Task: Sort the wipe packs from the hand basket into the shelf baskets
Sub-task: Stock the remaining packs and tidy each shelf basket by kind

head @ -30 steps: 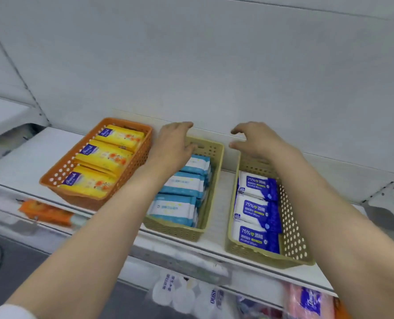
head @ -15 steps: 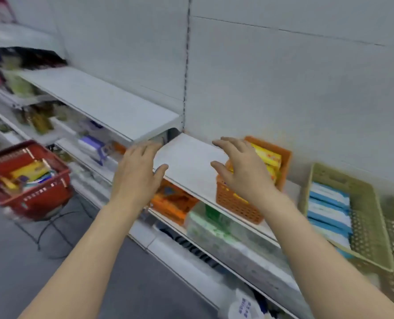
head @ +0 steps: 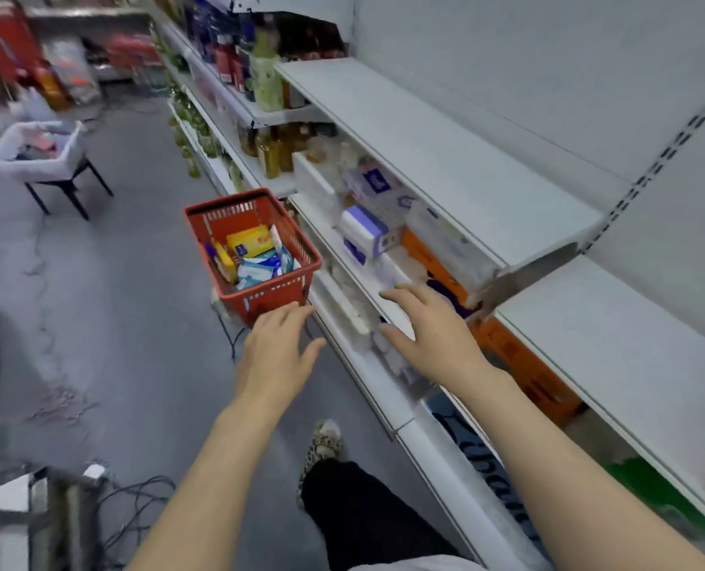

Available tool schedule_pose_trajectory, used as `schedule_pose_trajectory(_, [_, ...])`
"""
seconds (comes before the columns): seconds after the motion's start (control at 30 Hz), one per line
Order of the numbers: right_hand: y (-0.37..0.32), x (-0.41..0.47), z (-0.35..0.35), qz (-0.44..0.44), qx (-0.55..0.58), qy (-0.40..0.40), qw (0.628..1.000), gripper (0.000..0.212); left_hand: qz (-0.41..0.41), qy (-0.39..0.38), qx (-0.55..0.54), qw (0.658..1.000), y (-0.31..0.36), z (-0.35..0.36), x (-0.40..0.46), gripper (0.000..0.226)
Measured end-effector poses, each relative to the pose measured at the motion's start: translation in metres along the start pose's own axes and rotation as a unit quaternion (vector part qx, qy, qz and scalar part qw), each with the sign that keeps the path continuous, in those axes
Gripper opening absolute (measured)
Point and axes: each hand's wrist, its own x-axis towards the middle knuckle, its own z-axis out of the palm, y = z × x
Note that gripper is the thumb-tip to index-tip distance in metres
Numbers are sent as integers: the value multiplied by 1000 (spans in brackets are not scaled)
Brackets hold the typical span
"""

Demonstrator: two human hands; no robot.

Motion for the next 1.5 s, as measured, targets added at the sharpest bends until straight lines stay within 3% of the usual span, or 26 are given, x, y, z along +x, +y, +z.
schedule_pose_trajectory(0.17, [-17, 156, 68, -24, 32, -43, 998, 47, -59, -4, 25, 998, -105, -2, 108, 46])
schedule_pose_trajectory(0.37, [-27, 329, 137, 21, 60, -112, 992, 45, -114, -84, 61, 988, -216, -4, 241, 45])
schedule_pose_trajectory(0.63, [-16, 431, 252, 156, 68, -265, 949, 42, -160, -212, 21, 964, -325, 23, 343, 48])
schedule_pose_trajectory(0.77, [-13, 465, 316, 257, 113, -312, 908, 41, -133, -289, 26, 948, -380, 50, 405, 44])
schedule_pose_trajectory(0.87, [-11, 481, 362, 374, 159, -292, 866, 43, -90, -357, 36, 929, -419, 75, 457, 47])
schedule_pose_trajectory(1.07, [-9, 484, 455, 542, 275, -276, 745, 39, -59, -496, 67, 864, -471, 122, 528, 57])
schedule_pose_trajectory(1.17, [-9, 483, 488, 602, 323, -234, 692, 52, -69, -534, 46, 841, -484, 144, 545, 49])
schedule_pose_trajectory(1.27, [-11, 481, 514, 626, 276, -228, 693, 62, -115, -550, 12, 827, -498, 162, 556, 44])
schedule_pose_trajectory(1.43, [-12, 480, 528, 584, 253, -250, 730, 38, -137, -576, 42, 805, -517, 178, 567, 58])
schedule_pose_trajectory(1.5, [-10, 485, 523, 577, 290, -195, 738, 36, -124, -598, 71, 789, -521, 183, 570, 69])
